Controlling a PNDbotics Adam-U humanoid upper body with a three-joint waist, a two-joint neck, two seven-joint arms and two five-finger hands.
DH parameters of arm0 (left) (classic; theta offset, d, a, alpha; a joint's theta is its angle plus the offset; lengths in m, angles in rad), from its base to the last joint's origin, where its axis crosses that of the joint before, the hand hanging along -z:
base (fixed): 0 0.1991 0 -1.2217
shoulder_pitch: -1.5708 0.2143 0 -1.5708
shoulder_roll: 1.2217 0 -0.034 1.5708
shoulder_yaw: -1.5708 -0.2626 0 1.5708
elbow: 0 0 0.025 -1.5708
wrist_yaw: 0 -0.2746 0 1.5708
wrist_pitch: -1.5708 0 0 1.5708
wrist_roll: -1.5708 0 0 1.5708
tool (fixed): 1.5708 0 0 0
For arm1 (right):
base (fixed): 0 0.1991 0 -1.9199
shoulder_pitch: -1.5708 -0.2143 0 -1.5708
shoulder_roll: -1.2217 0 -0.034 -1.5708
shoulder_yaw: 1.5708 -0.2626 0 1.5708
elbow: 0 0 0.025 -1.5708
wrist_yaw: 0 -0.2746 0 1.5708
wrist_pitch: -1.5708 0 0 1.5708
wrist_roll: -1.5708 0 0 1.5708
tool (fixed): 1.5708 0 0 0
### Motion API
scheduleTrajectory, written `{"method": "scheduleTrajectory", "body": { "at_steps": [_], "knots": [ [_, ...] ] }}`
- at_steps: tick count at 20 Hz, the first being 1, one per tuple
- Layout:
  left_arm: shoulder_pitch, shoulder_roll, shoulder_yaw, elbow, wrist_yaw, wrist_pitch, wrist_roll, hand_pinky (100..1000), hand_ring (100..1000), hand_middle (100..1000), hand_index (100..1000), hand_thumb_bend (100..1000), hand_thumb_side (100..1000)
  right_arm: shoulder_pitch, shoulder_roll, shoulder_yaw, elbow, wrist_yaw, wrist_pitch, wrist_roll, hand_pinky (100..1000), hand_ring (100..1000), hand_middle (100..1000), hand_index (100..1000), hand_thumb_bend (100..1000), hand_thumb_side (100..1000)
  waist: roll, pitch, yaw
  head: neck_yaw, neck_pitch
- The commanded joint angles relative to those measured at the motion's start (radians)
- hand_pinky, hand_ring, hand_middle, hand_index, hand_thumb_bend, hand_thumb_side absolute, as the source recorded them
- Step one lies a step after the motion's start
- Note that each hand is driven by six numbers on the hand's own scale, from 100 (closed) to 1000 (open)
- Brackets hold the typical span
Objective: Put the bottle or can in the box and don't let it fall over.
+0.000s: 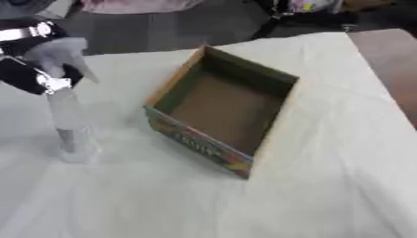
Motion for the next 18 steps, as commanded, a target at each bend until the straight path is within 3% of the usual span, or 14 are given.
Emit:
{"method": "scheduleTrajectory", "body": {
  "at_steps": [1, 11, 18],
  "knots": [
    [-0.029, 0.044, 0.033, -0.027, 0.042, 0.010, 0.006, 100, 100, 100, 185, 100, 102, 0.003, -0.024, -0.010, -0.017, -0.005, -0.001, -0.003, 909, 908, 927, 896, 100, 338, -0.003, -0.028, 0.000, 0.002, 0.005],
    [-0.084, 0.039, 0.038, -0.063, 0.109, 0.034, 0.001, 100, 100, 100, 184, 100, 100, 0.010, -0.049, -0.015, -0.017, -0.031, -0.005, -0.005, 907, 906, 925, 894, 100, 324, 0.004, -0.058, -0.004, 0.004, 0.017],
    [-0.179, 0.005, 0.021, -0.060, 0.112, 0.040, -0.007, 100, 100, 100, 185, 100, 100, 0.017, -0.076, -0.017, -0.017, -0.055, -0.012, -0.004, 904, 904, 923, 893, 100, 312, 0.014, -0.085, -0.025, 0.010, 0.029]
  ]
}}
